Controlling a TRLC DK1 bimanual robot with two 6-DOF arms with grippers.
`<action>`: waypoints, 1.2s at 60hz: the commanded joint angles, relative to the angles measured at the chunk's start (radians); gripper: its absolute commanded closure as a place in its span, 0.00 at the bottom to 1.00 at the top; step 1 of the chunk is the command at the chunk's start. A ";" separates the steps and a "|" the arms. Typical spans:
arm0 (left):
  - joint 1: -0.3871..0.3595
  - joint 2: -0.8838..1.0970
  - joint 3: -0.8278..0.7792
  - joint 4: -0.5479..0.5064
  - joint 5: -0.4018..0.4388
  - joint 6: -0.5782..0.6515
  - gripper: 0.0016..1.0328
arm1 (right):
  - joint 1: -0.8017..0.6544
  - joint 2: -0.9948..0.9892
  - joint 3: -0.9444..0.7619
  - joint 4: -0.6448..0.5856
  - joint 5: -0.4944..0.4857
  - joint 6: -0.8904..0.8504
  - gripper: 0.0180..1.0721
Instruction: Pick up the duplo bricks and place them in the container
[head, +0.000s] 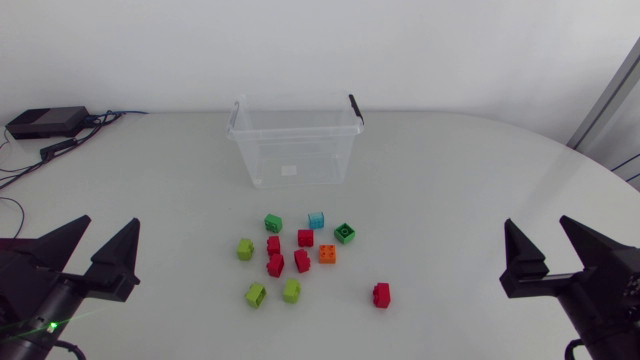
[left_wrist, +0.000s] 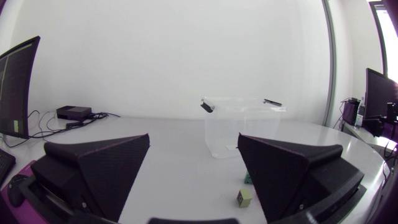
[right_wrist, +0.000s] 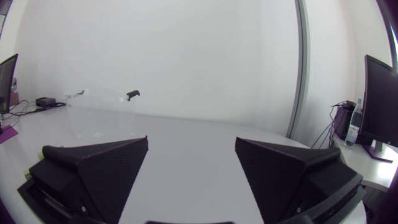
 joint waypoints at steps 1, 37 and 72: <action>-0.007 -0.009 -0.023 0.001 -0.008 0.009 0.04 | 0.006 -0.005 -0.017 -0.007 -0.004 0.006 0.04; -0.020 -0.009 0.024 -0.016 -0.008 0.083 0.04 | 0.031 0.102 0.081 0.114 0.006 0.001 0.05; -0.007 0.987 0.719 -0.174 0.124 0.107 0.07 | 0.063 1.098 0.515 -0.079 -0.238 0.030 0.05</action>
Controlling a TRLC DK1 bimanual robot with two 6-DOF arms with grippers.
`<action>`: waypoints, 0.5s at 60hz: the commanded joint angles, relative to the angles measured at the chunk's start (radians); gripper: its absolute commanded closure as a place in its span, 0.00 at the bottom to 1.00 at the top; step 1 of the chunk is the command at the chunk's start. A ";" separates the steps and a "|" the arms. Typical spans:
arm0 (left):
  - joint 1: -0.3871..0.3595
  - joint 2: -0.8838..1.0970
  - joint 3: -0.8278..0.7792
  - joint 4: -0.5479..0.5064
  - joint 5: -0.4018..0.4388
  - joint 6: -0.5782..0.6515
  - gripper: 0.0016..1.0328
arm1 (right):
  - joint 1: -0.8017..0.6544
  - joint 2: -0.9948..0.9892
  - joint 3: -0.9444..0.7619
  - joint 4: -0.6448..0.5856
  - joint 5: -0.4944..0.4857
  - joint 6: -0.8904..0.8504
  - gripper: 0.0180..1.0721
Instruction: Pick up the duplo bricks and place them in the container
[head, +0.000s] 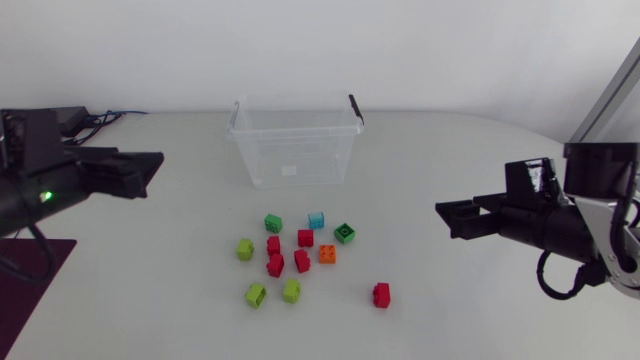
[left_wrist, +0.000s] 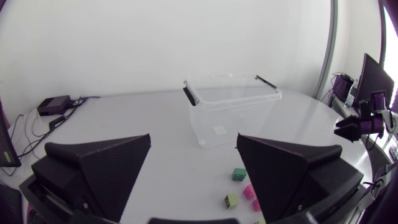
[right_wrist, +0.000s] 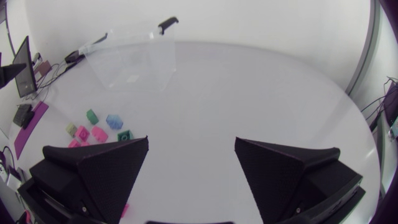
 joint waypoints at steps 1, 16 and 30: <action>0.005 0.164 0.110 -0.027 0.026 0.031 0.07 | 0.003 0.061 0.033 -0.060 -0.017 0.000 0.05; 0.015 0.545 0.340 -0.157 0.039 0.398 0.07 | 0.085 0.182 0.085 -0.247 -0.056 -0.253 0.05; -0.035 0.680 0.246 -0.249 0.210 0.919 0.05 | 0.333 0.231 0.091 -0.388 -0.004 -0.543 0.05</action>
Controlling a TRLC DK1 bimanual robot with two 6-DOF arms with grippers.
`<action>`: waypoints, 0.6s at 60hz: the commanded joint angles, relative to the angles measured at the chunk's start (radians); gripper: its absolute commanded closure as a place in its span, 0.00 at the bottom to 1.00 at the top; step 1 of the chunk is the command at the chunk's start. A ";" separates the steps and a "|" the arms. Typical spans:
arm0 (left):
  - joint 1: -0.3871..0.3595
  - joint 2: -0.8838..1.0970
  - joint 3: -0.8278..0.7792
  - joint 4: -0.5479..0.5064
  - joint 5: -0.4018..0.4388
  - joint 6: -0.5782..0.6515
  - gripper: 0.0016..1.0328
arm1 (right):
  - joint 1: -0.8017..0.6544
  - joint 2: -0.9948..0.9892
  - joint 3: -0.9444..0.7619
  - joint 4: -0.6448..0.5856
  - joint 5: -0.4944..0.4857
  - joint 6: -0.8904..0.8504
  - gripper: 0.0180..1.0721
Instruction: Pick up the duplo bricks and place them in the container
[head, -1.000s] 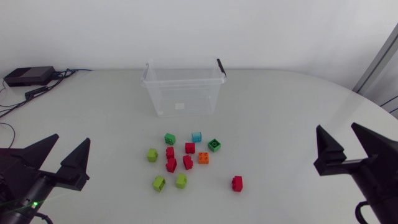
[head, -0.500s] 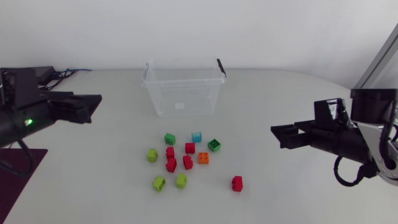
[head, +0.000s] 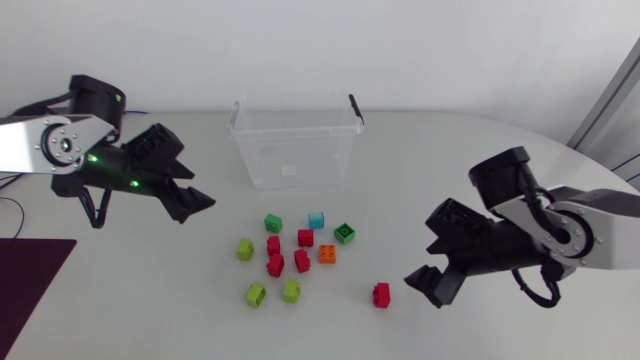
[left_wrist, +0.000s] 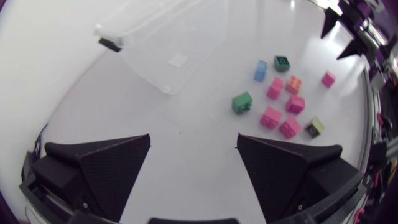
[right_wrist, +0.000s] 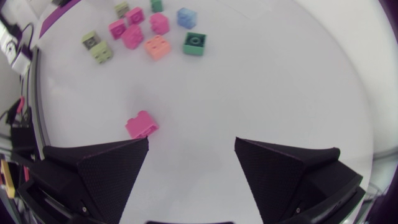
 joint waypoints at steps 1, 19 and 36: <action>-0.030 0.054 -0.050 -0.018 0.020 0.194 0.05 | 0.109 0.013 -0.034 0.010 0.004 -0.108 0.05; -0.022 0.145 -0.081 -0.016 0.095 0.441 0.06 | 0.222 0.263 0.011 0.074 -0.007 -0.229 0.12; -0.041 0.235 -0.047 -0.018 0.113 0.512 0.10 | 0.224 0.314 0.069 0.019 -0.055 -0.257 0.75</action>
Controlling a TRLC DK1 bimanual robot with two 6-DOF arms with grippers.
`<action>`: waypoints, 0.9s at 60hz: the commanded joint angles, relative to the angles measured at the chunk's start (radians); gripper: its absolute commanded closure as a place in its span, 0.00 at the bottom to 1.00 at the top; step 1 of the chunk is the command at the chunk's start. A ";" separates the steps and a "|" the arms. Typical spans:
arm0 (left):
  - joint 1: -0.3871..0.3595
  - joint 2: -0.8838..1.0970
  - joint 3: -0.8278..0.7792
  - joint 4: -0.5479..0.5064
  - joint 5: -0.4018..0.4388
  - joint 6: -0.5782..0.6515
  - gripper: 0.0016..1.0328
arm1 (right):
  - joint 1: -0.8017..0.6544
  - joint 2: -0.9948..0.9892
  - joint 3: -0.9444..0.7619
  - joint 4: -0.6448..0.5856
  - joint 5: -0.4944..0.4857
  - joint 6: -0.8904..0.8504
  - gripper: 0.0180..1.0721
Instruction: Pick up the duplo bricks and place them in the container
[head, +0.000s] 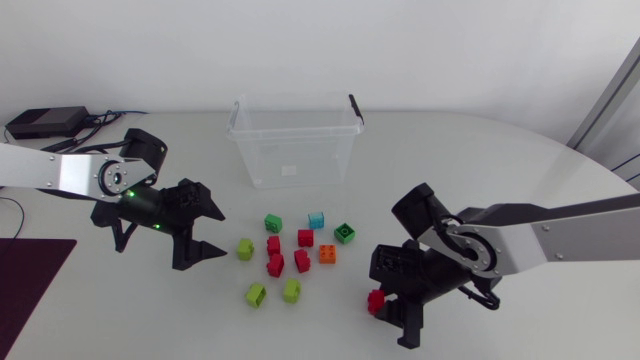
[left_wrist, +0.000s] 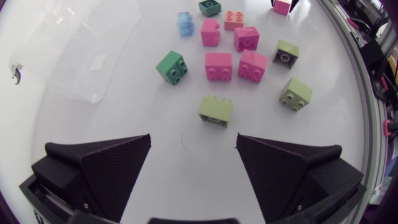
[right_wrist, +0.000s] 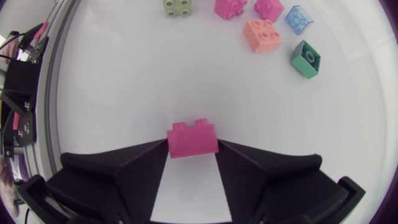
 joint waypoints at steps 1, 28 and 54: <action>-0.014 0.048 0.019 -0.007 0.013 0.049 0.10 | 0.005 0.019 0.032 -0.040 -0.014 -0.025 0.75; -0.137 0.172 0.096 -0.062 0.026 0.128 0.37 | -0.058 -0.142 0.357 -0.260 -0.096 0.011 0.79; -0.091 0.149 0.303 -0.484 0.015 0.202 0.71 | -0.122 0.138 0.764 -0.054 -0.094 0.210 0.79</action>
